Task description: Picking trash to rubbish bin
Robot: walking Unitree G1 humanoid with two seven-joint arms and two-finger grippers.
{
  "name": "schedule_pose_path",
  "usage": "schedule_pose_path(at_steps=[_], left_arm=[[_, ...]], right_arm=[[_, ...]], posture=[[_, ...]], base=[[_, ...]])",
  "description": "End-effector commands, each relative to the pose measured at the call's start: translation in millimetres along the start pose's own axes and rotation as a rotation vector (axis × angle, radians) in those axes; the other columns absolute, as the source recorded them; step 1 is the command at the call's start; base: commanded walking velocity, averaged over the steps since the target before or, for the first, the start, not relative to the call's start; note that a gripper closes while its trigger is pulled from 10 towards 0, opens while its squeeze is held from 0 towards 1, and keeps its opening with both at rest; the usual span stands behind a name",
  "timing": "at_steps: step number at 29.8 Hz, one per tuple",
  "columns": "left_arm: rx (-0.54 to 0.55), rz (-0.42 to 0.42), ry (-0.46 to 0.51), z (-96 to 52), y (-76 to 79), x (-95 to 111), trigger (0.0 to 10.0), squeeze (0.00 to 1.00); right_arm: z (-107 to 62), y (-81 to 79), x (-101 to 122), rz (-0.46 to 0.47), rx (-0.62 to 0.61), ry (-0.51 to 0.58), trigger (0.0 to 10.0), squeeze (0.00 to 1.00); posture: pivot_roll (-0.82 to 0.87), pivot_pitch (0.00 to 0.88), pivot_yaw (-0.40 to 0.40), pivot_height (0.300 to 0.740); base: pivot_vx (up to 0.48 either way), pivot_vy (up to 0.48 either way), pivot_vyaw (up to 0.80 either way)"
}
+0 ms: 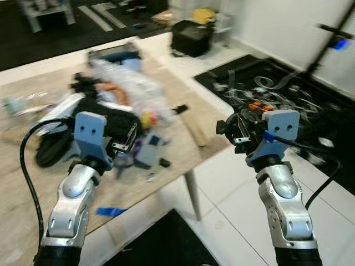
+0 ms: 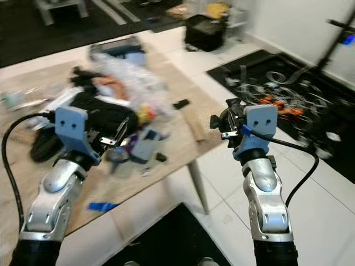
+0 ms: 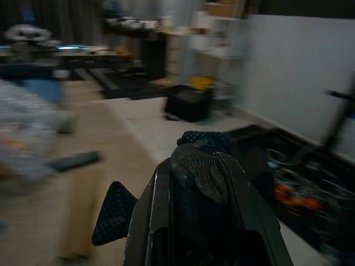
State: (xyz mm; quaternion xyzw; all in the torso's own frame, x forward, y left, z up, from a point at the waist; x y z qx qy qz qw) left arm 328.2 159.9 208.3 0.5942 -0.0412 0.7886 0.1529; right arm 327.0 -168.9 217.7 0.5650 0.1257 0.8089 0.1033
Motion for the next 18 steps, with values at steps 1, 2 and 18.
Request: schedule_pose_path(at_steps=[1,2,18], left_arm=[[0.003,-0.010,-0.023,-1.0,1.7,-7.7,10.0,0.00],[0.000,-0.011,-0.021,-0.7,2.3,-7.7,10.0,0.00],[0.037,-0.025,0.004,3.3,6.3,-8.8,10.0,0.00]], right_arm=[[0.2,-2.4,-0.6,0.001,0.009,0.004,10.0,0.00],[0.4,-2.8,-0.5,0.003,0.010,0.005,10.0,0.00],[2.0,-9.0,-3.8,0.035,0.017,0.000,10.0,0.00]], posture=[[0.01,0.107,0.018,0.740],[0.01,0.111,0.017,0.740],[0.01,0.122,0.011,0.740]], base=[[0.000,0.000,-0.80],[0.000,0.000,-0.80],[0.000,0.000,-0.80]])
Point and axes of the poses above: a point about 5 cm out from each wrist's last joint towards the gripper, its own z axis pointing out of the wrist towards the gripper, its own x axis along the axis of the wrist's last joint, y = z × x, the point moved 3 cm from there along z, pointing out of the wrist towards the gripper, and after that the axes turned 14 degrees about -z, right-handed, at the moved point
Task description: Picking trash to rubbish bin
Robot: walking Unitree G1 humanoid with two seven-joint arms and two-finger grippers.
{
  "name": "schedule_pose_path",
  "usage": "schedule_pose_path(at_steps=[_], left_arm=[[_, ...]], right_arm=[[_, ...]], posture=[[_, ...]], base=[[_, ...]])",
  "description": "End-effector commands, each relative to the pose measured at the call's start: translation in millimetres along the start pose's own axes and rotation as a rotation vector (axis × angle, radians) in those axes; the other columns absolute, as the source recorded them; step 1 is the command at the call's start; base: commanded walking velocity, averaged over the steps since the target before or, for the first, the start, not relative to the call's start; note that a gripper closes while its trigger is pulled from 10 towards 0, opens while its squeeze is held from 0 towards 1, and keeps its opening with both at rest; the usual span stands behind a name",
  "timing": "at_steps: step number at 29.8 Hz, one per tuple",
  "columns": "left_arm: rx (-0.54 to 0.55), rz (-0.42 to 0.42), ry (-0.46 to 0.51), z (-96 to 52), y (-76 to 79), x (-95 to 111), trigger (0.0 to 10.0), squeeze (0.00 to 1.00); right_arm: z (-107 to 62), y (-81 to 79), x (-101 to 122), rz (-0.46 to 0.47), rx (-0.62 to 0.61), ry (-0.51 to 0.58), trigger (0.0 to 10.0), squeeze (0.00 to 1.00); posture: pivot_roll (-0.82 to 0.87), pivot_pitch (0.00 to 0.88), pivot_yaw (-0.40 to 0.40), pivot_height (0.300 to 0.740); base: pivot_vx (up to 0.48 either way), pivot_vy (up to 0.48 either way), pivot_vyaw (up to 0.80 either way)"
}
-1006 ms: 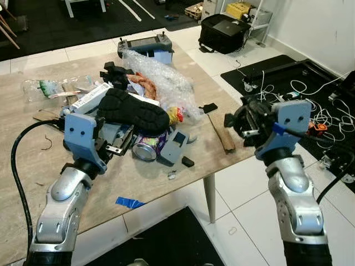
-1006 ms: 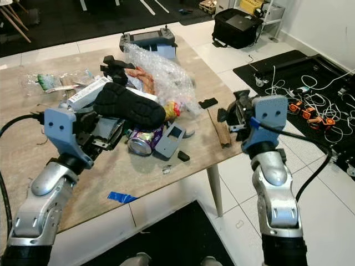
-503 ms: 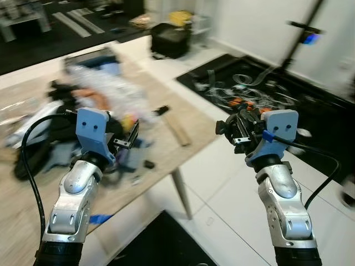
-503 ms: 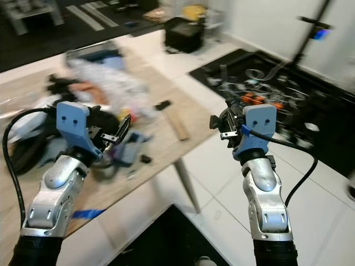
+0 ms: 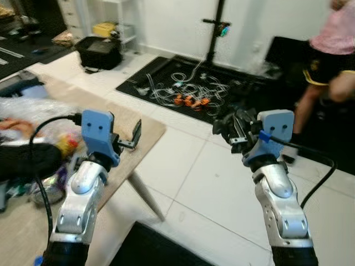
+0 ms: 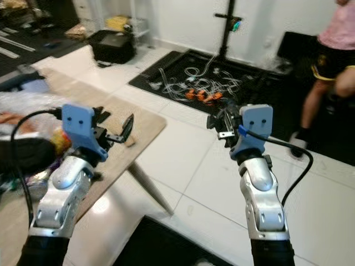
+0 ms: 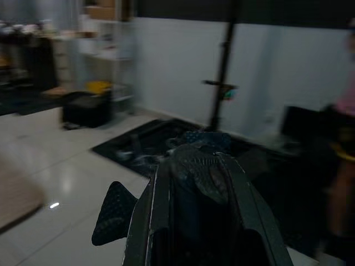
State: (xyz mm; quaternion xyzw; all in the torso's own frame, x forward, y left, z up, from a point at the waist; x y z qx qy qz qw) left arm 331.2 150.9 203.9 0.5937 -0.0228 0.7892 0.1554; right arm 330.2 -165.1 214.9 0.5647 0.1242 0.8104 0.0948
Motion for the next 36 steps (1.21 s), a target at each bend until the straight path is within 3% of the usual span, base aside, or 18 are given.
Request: schedule_pose_path(at_steps=[1,15,18,36], left_arm=[[0.015,0.005,-0.008,-0.2,-1.3,-3.1,10.0,0.00],[0.036,0.010,-0.061,-4.8,-10.0,-15.1,10.0,0.00],[0.031,0.016,-0.081,-5.0,-11.6,-19.2,10.0,0.00],[0.040,0.000,-0.107,-2.7,-15.8,-27.8,10.0,0.00]], right_arm=[[-0.1,-5.1,-2.2,0.028,0.012,-0.007,10.0,0.00],[-8.4,-14.7,-26.3,0.049,0.012,-0.069,10.0,0.00],[-11.3,-15.5,-35.8,0.088,-0.011,-0.101,10.0,0.00],[-19.3,-24.4,-56.1,0.067,0.000,-0.138,10.0,0.00]], posture=[[0.01,0.125,0.011,0.740],[0.03,0.123,0.033,0.740],[0.05,0.122,0.074,0.740],[0.05,0.131,0.094,0.740]], base=[[0.000,0.000,-0.80],[0.000,0.000,-0.80],[0.000,0.000,-0.80],[0.000,0.000,-0.80]])
Point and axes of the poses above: a point about 5 cm out from each wrist's last joint towards the gripper, its own z axis pointing out of the wrist towards the gripper, its own x axis along the axis of the wrist's last joint, y = z × x, the point moved 3 cm from there along z, pointing out of the wrist towards the gripper, and after that the axes turned 14 degrees about -z, right-handed, at the moved point
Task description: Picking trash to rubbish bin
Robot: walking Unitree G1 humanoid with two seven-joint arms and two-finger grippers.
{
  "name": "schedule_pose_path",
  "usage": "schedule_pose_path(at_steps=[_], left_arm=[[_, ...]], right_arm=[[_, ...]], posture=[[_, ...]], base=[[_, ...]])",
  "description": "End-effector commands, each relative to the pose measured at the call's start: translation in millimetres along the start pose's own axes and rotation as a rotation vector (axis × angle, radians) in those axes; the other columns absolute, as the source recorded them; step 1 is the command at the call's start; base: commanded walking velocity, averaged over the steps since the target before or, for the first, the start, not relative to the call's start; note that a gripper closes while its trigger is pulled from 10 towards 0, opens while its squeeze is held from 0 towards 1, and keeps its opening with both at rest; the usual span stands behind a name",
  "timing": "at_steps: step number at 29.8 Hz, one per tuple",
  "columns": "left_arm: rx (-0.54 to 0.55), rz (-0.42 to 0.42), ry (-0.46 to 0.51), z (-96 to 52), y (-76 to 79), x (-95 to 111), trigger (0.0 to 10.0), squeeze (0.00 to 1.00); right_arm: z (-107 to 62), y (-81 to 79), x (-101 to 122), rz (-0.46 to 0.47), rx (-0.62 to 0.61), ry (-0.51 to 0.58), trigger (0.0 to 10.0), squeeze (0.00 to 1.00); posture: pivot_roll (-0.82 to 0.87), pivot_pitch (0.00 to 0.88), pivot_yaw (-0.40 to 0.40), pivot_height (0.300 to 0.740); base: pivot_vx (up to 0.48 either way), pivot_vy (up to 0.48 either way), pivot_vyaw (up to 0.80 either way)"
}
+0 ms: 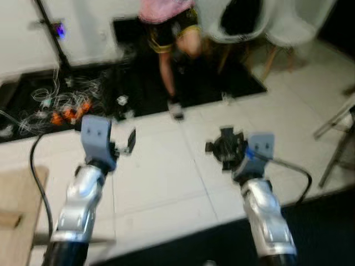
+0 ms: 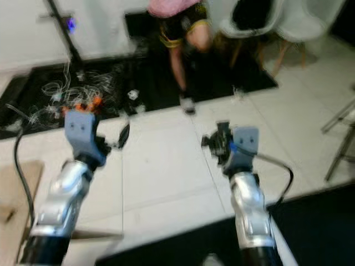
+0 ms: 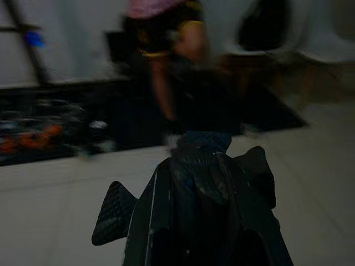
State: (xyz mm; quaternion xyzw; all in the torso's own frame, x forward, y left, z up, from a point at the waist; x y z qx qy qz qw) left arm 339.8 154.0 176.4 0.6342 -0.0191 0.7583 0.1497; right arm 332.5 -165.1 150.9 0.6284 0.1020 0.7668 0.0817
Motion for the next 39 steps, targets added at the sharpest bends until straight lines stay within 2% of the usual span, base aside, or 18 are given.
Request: schedule_pose_path(at_steps=[1,7,10,13,18,23,24,26,27,32,39], left_arm=[[0.013,0.010,-0.007,-1.2,-6.9,0.0,10.0,0.00],[0.027,0.015,-0.007,-3.2,-11.4,0.1,10.0,0.00],[0.071,0.002,0.000,-10.8,-16.2,-3.4,10.0,0.00],[0.107,-0.008,0.010,-17.4,-16.9,-6.9,10.0,0.00],[0.127,-0.014,0.015,-21.2,-16.2,-9.2,10.0,0.00],[0.124,-0.009,0.012,-22.1,-16.3,-9.5,10.0,0.00],[0.111,-0.003,0.006,-20.2,-16.0,-9.4,10.0,0.00],[0.094,0.003,-0.002,-17.2,-15.2,-9.2,10.0,0.00],[0.068,0.014,-0.007,-12.5,-13.7,-7.3,10.0,0.00],[0.033,0.026,-0.011,-2.4,-11.9,-2.7,10.0,0.00],[0.019,0.031,-0.011,2.4,-11.6,-0.9,10.0,0.00]], right_arm=[[-0.7,-5.7,1.0,0.015,-0.002,0.015,10.0,0.00],[-1.4,-12.7,0.5,0.023,0.018,0.014,10.0,0.00],[3.0,-17.6,3.5,0.016,0.056,0.027,10.0,0.00],[9.1,-18.0,5.6,0.004,0.090,0.036,10.0,0.00],[13.4,-17.3,6.9,-0.007,0.113,0.041,10.0,0.00],[13.8,-17.8,6.6,-0.009,0.113,0.040,10.0,0.00],[11.9,-17.8,4.7,-0.006,0.100,0.035,10.0,0.00],[8.8,-17.2,1.9,0.000,0.082,0.028,10.0,0.00],[4.9,-16.1,-1.4,0.007,0.058,0.020,10.0,0.00],[-2.8,-14.6,-5.9,0.018,0.015,0.009,10.0,0.00],[-5.6,-14.7,-8.3,0.021,-0.001,0.003,10.0,0.00]], posture=[[0.05,0.133,0.096,0.740],[0.05,0.137,0.072,0.740],[0.05,0.139,0.027,0.740],[0.04,0.143,-0.019,0.740],[0.04,0.144,-0.040,0.740],[0.04,0.142,-0.014,0.740],[0.04,0.141,0.011,0.740],[0.04,0.141,0.011,0.740],[0.05,0.139,0.060,0.740],[0.05,0.137,0.101,0.740],[0.05,0.130,0.116,0.740]], base=[[0.000,0.000,-0.80],[0.000,0.000,-0.80],[0.000,0.000,-0.80],[0.000,0.000,-0.80],[0.000,0.000,-0.80],[0.000,0.000,-0.80],[0.000,0.000,-0.80],[0.000,0.000,-0.80],[0.000,0.000,-0.80],[0.000,0.000,-0.80],[0.000,0.000,-0.80]])
Point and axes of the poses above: a point about 5 cm out from each wrist's last joint towards the gripper, its own z axis pointing out of the wrist towards the gripper, its own x axis along the axis of the wrist's last joint, y = z × x, the point moved 3 cm from there along z, pointing out of the wrist towards the gripper, and after that the axes turned 14 degrees about -z, right-handed, at the moved point
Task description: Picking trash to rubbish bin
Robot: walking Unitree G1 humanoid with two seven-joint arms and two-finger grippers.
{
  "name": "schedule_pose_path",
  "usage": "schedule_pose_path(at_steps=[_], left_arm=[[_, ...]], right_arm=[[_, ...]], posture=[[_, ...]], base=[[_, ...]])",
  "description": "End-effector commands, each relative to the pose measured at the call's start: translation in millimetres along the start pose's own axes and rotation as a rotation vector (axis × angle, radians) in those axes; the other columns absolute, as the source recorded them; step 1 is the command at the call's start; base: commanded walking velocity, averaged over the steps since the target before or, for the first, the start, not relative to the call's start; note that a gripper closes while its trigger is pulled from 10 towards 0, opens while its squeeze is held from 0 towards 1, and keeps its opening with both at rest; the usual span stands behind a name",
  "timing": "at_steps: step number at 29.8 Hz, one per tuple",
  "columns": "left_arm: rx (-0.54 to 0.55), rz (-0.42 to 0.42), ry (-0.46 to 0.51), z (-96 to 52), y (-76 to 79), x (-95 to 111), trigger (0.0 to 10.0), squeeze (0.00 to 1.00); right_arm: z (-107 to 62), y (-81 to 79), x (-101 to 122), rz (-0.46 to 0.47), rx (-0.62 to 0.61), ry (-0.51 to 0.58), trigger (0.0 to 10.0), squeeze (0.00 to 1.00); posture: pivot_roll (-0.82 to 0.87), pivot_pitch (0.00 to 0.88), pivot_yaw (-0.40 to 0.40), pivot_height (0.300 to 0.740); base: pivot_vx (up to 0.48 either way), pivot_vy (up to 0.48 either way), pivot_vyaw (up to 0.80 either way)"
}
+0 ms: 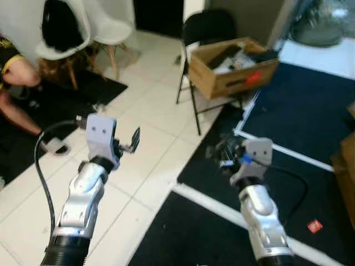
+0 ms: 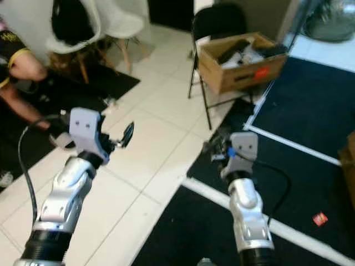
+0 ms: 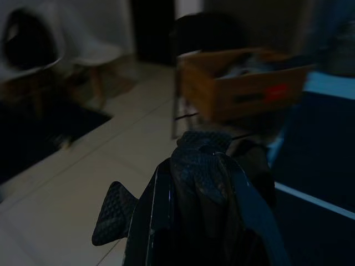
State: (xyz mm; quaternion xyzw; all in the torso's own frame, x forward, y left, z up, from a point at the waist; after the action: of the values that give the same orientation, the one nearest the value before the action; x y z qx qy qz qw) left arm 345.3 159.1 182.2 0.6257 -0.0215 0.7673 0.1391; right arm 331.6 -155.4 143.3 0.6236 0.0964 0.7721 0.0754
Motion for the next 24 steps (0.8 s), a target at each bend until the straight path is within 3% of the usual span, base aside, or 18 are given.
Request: schedule_pose_path(at_steps=[1,5,10,17,21,23,24], left_arm=[[0.014,0.006,-0.034,-2.3,-7.1,-7.0,10.0,0.00],[0.032,0.000,-0.035,-5.1,-8.8,-10.4,10.0,0.00],[0.118,-0.025,-0.019,-19.1,-14.8,-17.6,10.0,0.00],[0.162,-0.044,-0.022,-29.1,-17.0,-23.3,10.0,0.00],[0.185,-0.079,-0.077,-32.9,-20.4,-35.0,10.0,0.00],[0.211,-0.128,-0.123,-31.7,-23.5,-45.6,10.0,0.00],[0.211,-0.128,-0.123,-31.7,-23.5,-45.6,10.0,0.00]], right_arm=[[-3.8,-4.0,-3.7,0.001,0.002,-0.011,10.0,0.00],[-1.3,-4.6,-0.7,-0.009,0.019,-0.002,10.0,0.00],[8.6,-7.2,4.1,-0.027,0.095,0.009,10.0,0.00],[18.5,-8.7,8.0,-0.047,0.141,0.023,10.0,0.00],[21.6,-8.6,6.7,-0.038,0.140,0.013,10.0,0.00],[14.5,-13.8,-24.5,0.009,0.172,-0.147,10.0,0.00],[14.5,-13.8,-24.5,0.009,0.172,-0.147,10.0,0.00]], posture=[[0.04,0.131,0.108,0.740],[0.03,0.133,0.080,0.740],[0.02,0.131,-0.028,0.740],[0.02,0.132,-0.059,0.740],[0.02,0.125,-0.045,0.740],[0.02,0.120,-0.016,0.740],[0.02,0.120,-0.016,0.740]], base=[[0.000,0.000,-0.80],[0.000,0.000,-0.80],[0.000,0.000,-0.80],[0.000,0.000,-0.80],[0.000,0.000,-0.79],[0.000,0.000,-0.25],[0.000,0.000,0.00]])
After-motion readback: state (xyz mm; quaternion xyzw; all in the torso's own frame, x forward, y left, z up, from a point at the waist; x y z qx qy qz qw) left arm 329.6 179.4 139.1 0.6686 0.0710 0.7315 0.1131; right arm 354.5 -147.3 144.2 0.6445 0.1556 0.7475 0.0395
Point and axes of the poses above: a point about 5 cm out from each wrist's last joint towards the gripper, its own z axis pointing out of the wrist towards the gripper, its own x axis along the axis of the wrist's last joint, y = z × x, the point moved 3 cm from there along z, pointing out of the wrist towards the gripper, and after that the axes turned 14 degrees about -z, right-handed, at the moved point
